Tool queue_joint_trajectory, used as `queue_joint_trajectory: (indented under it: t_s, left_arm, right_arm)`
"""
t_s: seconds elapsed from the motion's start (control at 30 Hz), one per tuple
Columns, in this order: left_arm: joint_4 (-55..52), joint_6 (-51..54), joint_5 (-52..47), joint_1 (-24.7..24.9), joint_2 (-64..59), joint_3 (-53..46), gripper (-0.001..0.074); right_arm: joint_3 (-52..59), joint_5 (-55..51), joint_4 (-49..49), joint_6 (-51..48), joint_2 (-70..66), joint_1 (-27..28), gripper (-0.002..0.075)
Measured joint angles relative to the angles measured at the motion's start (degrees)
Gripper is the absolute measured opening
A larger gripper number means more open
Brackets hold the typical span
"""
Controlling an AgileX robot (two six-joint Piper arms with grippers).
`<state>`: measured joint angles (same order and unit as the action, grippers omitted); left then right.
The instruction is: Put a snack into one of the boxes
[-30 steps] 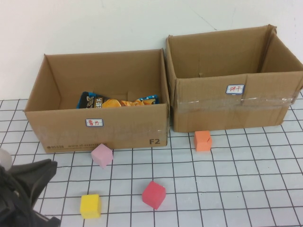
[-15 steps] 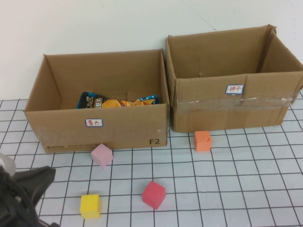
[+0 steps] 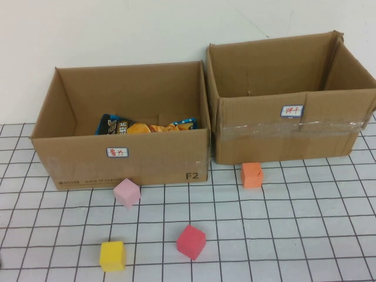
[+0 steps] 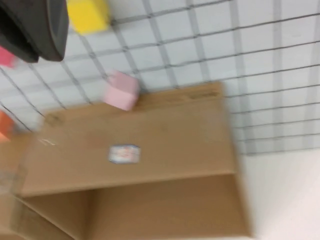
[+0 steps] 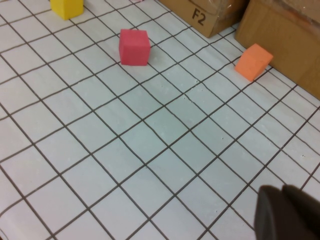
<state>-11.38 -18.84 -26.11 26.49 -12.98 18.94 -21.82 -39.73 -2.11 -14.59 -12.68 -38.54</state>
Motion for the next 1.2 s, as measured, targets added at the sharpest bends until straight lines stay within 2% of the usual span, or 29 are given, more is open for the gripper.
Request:
queue_joint_trajectory:
  t_s: [0.13, 0.23, 0.4, 0.63, 0.8, 1.0, 1.2]
  left_arm:
    - [6.1, 5.8, 4.9, -11.4, 6.8, -5.8, -0.0001]
    - [9.4, 7.6, 10.3, -18.0, 10.1, -11.2, -0.0001]
    - [12.1, 8.7, 15.2, -24.5, 13.4, -19.2, -0.0001]
    - [12.8, 14.3, 8.4, -25.5, 13.5, -20.4, -0.0001]
    - [13.0, 15.7, 7.8, -25.5, 13.5, -20.3, -0.0001]
    - [13.3, 15.8, 7.5, -21.6, 13.5, -20.3, -0.0001]
    - [13.3, 15.9, 7.5, -21.3, 13.5, -20.2, -0.0001]
  right_arm:
    - [0.0, 0.0, 0.0, 0.0, 0.0, 0.0, 0.0001]
    - [0.0, 0.0, 0.0, 0.0, 0.0, 0.0, 0.0001]
    - [0.0, 0.0, 0.0, 0.0, 0.0, 0.0, 0.0001]
    - [0.0, 0.0, 0.0, 0.0, 0.0, 0.0, 0.0001]
    - [0.0, 0.0, 0.0, 0.0, 0.0, 0.0, 0.0001]
    - [0.0, 0.0, 0.0, 0.0, 0.0, 0.0, 0.0001]
    - [0.0, 0.0, 0.0, 0.0, 0.0, 0.0, 0.0001]
